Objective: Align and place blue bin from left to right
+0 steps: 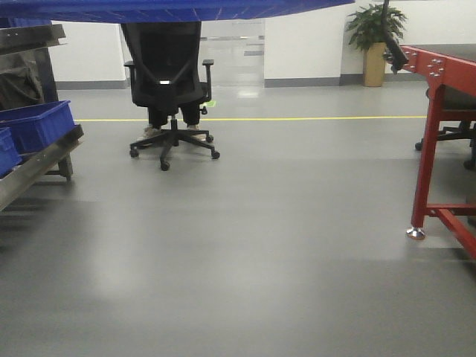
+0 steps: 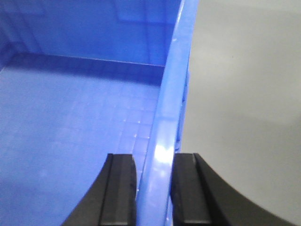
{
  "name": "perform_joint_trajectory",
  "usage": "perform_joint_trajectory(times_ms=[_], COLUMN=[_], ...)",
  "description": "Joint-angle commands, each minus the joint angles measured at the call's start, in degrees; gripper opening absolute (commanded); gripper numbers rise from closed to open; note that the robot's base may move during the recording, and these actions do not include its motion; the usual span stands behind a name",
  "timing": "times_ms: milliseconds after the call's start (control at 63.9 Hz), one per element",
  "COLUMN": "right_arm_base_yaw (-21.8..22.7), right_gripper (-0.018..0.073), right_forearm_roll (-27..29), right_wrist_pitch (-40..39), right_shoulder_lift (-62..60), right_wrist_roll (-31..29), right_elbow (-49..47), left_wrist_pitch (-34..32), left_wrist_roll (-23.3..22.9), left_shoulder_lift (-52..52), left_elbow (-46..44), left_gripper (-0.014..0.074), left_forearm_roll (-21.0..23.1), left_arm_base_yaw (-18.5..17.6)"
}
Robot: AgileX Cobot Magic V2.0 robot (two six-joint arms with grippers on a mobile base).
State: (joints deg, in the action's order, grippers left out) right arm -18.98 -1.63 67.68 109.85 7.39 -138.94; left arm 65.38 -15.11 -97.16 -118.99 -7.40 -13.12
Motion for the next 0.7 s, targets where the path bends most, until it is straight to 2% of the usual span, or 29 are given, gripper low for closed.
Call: perform_joint_trajectory(times_ms=[0, 689], right_arm_base_yaw=[-0.34, -0.34], right_gripper=[-0.0078, -0.0078], right_forearm_roll=[1.63, 1.63], right_wrist_pitch=[-6.91, -6.91], right_shoulder_lift=[-1.01, -1.01], right_wrist_roll=[-1.91, -1.91], right_elbow=[-0.78, -0.78], left_wrist_pitch=[-6.46, -6.46], left_wrist_roll=[2.49, 2.49], left_shoulder_lift=[1.17, 1.17], left_elbow=[-1.11, -1.11], left_gripper=[-0.0016, -0.0016], left_forearm_roll=[2.79, 2.79], left_arm_base_yaw=[-0.77, -0.77])
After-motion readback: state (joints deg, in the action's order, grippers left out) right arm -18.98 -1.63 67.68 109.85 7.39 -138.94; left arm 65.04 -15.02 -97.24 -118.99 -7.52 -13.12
